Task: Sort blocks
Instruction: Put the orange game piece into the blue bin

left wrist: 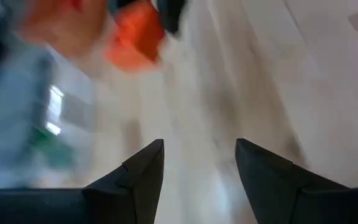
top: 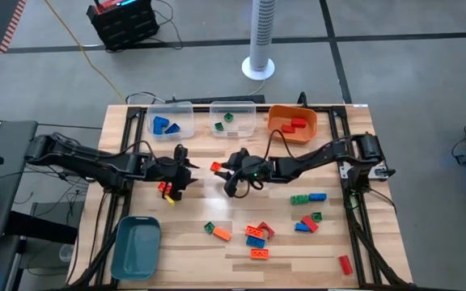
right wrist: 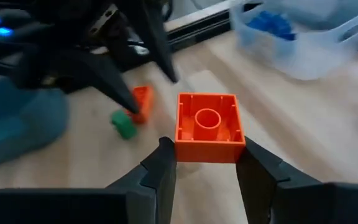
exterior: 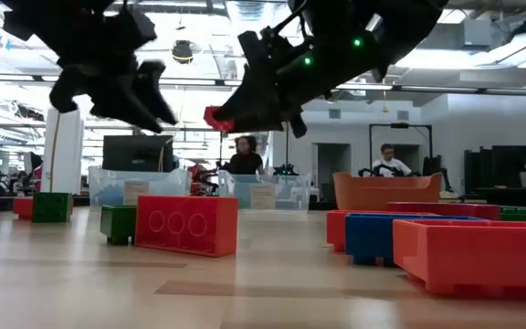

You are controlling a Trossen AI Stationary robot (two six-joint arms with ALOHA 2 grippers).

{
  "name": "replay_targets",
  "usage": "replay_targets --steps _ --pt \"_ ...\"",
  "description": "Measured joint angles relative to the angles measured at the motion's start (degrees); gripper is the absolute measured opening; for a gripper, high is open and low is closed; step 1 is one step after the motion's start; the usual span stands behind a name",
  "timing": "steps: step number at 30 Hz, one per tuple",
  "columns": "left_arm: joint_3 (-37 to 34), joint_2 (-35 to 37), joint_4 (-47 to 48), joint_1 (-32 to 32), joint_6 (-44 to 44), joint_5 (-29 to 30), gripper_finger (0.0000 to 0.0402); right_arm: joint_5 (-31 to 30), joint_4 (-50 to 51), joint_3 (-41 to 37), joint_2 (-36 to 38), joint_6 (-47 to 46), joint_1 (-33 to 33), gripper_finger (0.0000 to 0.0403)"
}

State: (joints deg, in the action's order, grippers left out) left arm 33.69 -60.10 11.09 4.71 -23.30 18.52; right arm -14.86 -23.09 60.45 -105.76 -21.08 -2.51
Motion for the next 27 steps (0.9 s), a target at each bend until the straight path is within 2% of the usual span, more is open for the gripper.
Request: replay_targets --steps 7,13,20,27 --pt "0.0 0.0 -6.2 4.2 -19.0 6.2 0.0192 4.6 -3.8 0.0 -0.2 -2.9 -0.3 0.0152" --pt "0.0 0.0 -9.2 5.2 -25.9 11.2 0.0192 7.8 -5.9 0.0 -0.2 -2.9 -1.1 0.0152" --pt "0.0 0.0 -10.9 5.9 -30.9 10.1 0.0199 8.1 -6.3 0.0 -0.3 -2.9 -1.2 0.0152" --pt "0.0 0.0 -12.3 7.2 -31.6 6.9 0.0251 8.2 -8.0 0.0 -0.3 -2.9 -1.2 0.0152"
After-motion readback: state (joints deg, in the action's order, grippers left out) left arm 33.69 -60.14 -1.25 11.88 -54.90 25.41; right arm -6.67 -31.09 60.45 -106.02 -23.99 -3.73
